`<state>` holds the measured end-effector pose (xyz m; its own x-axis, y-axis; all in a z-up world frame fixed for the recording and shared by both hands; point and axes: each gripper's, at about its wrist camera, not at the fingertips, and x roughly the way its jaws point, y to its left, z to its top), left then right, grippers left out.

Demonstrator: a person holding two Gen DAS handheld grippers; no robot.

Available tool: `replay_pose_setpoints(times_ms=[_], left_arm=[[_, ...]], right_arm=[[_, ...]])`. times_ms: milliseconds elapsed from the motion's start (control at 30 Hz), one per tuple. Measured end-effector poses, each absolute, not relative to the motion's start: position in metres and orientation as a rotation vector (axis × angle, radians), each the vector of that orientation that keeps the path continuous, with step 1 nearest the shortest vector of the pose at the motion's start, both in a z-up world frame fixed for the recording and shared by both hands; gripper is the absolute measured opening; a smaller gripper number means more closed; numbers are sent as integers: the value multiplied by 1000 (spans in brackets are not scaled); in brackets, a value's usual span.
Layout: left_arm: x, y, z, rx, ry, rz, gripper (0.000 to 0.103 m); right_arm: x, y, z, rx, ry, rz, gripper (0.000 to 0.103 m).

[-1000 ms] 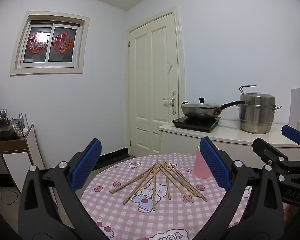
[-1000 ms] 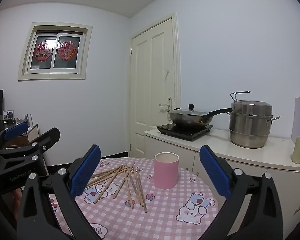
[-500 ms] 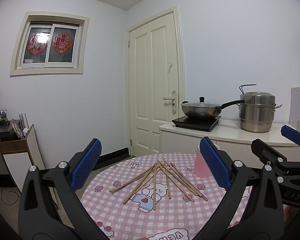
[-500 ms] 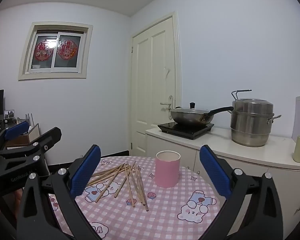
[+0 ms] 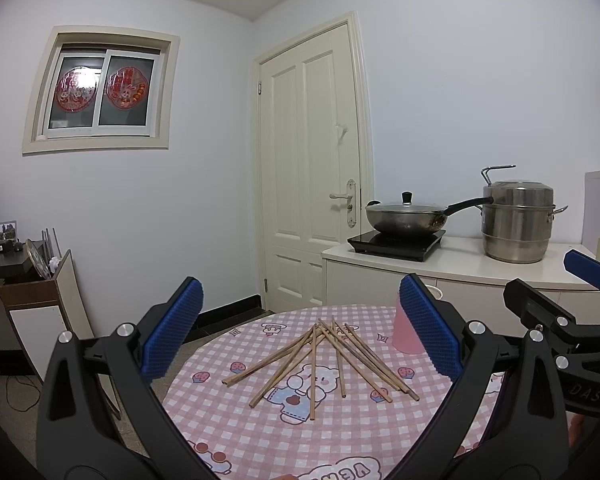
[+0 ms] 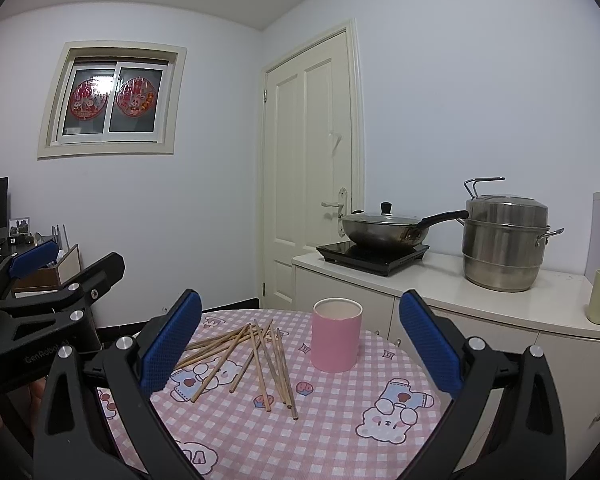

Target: Organize utensils

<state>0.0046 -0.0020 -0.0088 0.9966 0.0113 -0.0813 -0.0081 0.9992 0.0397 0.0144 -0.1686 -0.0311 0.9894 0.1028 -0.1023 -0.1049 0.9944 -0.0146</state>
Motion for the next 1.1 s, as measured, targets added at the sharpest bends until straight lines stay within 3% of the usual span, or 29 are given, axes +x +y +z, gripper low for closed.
replay_pose_setpoints(times_ms=[1100], left_arm=[[5,-2,-13,36,84,10,97]], right_arm=[[15,-169,-31,-22,111,105,96]])
